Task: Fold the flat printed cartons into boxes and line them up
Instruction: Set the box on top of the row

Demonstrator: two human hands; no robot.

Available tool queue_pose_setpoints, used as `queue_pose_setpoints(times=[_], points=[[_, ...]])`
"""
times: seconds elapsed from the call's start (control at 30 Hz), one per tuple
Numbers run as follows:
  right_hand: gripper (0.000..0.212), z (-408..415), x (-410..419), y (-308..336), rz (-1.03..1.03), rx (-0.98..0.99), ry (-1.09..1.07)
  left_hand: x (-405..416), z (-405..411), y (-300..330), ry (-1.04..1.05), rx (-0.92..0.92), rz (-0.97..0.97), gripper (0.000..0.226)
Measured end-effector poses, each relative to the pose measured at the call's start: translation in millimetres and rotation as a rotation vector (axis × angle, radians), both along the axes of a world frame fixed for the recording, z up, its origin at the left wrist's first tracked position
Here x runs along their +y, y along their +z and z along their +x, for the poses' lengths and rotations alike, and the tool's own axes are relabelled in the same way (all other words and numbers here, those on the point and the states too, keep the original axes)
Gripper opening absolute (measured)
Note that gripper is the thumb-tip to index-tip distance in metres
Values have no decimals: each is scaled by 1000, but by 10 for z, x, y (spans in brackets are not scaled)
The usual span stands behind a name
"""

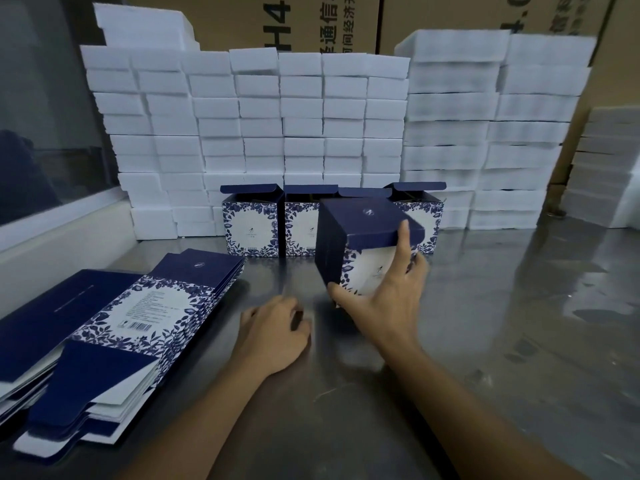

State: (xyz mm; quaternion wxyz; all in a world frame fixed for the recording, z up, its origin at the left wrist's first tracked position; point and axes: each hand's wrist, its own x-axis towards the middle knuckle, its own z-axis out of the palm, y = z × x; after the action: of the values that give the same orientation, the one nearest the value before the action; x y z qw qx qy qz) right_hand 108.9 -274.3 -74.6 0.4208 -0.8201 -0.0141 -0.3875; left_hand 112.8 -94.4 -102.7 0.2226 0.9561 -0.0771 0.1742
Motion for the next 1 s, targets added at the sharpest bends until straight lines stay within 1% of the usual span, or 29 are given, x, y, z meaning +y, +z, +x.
queue_pose_setpoints(times=[0.07, 0.23, 0.37, 0.43, 0.57, 0.67, 1.0], points=[[135, 80, -125, 134, -41, -68, -36, 9, 75, 0, 3, 2, 1, 19], [131, 403, -405, 649, -106, -139, -134, 12, 240, 6, 24, 29, 46, 21], [131, 803, -619, 1036, -135, -120, -197, 25, 388, 13, 46, 41, 61, 22], [130, 1022, -720, 1146, -113, -90, -230, 24, 453, 17, 54, 45, 65, 21], [130, 1419, -899, 1148, -24, 24, -242, 15, 567, 0, 82, 44, 84, 22], [131, 1612, -988, 1042, -10, 108, -273, 7, 639, -12, 96, 35, 93, 24], [131, 1982, -1076, 1027, -30, 152, -328, -14, 761, -17, 122, 31, 123, 27]])
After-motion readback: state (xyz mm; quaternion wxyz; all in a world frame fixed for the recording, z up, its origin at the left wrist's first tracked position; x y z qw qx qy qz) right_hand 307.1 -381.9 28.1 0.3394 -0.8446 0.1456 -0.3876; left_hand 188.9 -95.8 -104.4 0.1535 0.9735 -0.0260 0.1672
